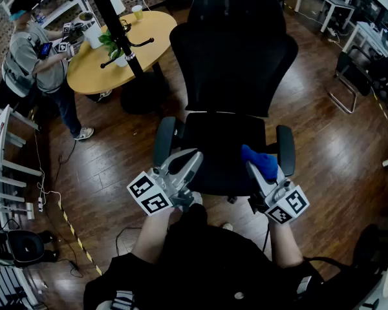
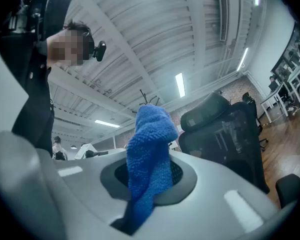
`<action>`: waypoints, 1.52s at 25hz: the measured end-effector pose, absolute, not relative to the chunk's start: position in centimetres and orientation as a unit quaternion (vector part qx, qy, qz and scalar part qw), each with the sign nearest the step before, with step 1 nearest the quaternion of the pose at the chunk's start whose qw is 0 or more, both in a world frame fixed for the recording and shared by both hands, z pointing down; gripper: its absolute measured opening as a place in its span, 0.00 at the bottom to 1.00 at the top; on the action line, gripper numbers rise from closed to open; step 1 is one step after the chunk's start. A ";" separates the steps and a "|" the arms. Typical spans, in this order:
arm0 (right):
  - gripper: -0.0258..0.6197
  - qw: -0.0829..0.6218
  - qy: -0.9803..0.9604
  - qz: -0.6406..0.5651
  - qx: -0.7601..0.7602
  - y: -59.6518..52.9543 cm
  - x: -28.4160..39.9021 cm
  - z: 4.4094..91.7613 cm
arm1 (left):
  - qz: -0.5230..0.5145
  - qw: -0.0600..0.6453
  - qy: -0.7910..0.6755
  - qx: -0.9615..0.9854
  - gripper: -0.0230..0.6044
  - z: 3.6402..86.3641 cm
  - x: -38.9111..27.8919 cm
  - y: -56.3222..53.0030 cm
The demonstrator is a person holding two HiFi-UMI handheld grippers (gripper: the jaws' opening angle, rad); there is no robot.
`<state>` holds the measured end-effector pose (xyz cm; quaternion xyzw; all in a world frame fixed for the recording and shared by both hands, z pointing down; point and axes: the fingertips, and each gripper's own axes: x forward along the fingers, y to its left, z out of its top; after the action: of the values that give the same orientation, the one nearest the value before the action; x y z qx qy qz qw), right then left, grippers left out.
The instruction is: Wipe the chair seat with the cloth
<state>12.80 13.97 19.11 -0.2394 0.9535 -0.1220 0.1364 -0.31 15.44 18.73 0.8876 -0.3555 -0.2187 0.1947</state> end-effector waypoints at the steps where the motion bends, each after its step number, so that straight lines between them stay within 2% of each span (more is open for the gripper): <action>1: 0.10 0.130 0.953 -0.124 -0.242 13.0 11.7 19.5 | -0.219 0.198 -0.352 0.888 0.02 19.0 -1.2 14.4; 6: 0.10 0.100 0.950 -0.135 -0.264 7.1 6.7 21.9 | -0.219 0.221 -0.339 0.888 0.02 21.2 -5.4 8.6; 12: 0.10 0.039 0.937 -0.162 -0.308 -1.5 3.8 27.9 | -0.217 0.263 -0.342 0.875 0.02 24.4 -7.8 4.0; 17: 0.10 -0.061 0.925 -0.212 -0.308 -7.9 0.4 41.0 | -0.214 0.297 -0.381 0.849 0.02 28.4 -8.7 2.8; 23: 0.10 -0.157 0.917 -0.259 -0.258 -14.0 -9.2 57.5 | -0.227 0.335 -0.433 0.805 0.02 35.5 -10.7 1.2; 27: 0.10 -0.211 0.913 -0.249 -0.246 -16.6 -13.1 64.3 | -0.224 0.350 -0.444 0.794 0.02 39.3 -10.2 0.1; 32: 0.10 -0.259 0.905 -0.232 -0.243 -17.0 -15.7 68.7 | -0.217 0.360 -0.447 0.790 0.02 40.8 -10.9 0.2; 38: 0.10 -0.275 0.895 -0.220 -0.274 -17.4 -14.0 69.0 | -0.212 0.359 -0.444 0.793 0.02 40.6 -10.2 -0.1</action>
<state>-13.97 -17.38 69.03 -0.2744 0.8947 -0.2201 -0.2751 -10.23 -0.14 40.63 0.7929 -0.4444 -0.2121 0.3589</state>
